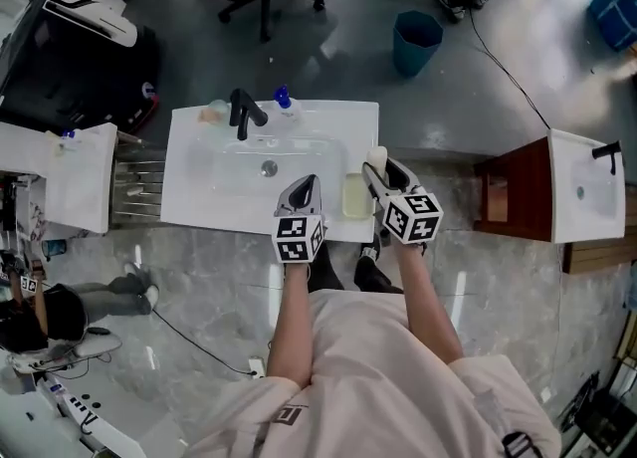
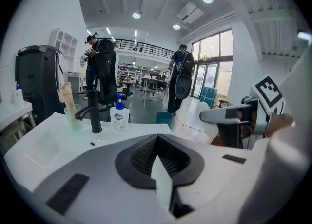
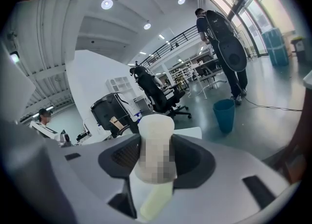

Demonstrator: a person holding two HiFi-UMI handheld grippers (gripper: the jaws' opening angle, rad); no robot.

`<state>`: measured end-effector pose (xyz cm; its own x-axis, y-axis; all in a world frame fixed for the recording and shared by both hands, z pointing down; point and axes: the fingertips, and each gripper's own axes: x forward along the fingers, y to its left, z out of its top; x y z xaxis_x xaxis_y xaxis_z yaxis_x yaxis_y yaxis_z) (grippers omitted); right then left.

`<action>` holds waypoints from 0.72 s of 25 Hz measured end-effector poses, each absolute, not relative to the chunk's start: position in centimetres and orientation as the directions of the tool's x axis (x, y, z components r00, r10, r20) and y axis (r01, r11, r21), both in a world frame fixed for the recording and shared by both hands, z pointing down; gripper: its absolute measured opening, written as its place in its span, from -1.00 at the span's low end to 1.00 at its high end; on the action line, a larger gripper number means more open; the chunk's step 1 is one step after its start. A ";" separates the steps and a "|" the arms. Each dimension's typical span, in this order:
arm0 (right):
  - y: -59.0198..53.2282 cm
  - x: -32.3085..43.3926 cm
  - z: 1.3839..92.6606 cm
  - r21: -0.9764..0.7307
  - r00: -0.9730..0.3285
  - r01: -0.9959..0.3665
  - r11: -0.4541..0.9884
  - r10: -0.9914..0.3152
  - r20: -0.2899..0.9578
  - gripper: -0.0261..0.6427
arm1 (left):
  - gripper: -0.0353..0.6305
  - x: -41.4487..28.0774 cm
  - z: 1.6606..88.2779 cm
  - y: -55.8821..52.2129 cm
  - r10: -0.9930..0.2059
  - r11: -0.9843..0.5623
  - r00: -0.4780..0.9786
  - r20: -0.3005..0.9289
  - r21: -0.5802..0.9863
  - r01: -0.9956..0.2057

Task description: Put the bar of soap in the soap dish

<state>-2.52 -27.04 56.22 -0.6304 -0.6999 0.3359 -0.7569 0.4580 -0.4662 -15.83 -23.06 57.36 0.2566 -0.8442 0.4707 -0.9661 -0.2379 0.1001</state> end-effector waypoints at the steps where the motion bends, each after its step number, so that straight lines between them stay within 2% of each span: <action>1: -27.1 -2.5 56.3 -0.463 -0.623 -0.763 0.451 -0.705 0.339 -0.33 | -0.88 -15.9 57.5 -23.3 -0.842 -0.247 0.265 0.471 0.101 -0.964; 11: -26.5 -2.9 58.5 -0.477 -0.496 -0.828 0.295 -0.783 0.377 -0.33 | -0.88 -16.1 58.4 -24.9 -0.768 -0.421 0.429 0.476 0.128 -0.898; 18: -25.1 -3.1 59.8 -0.451 -0.435 -0.862 0.231 -0.794 0.425 -0.33 | -0.88 -15.7 59.8 -25.2 -0.712 -0.488 0.494 0.499 0.154 -0.859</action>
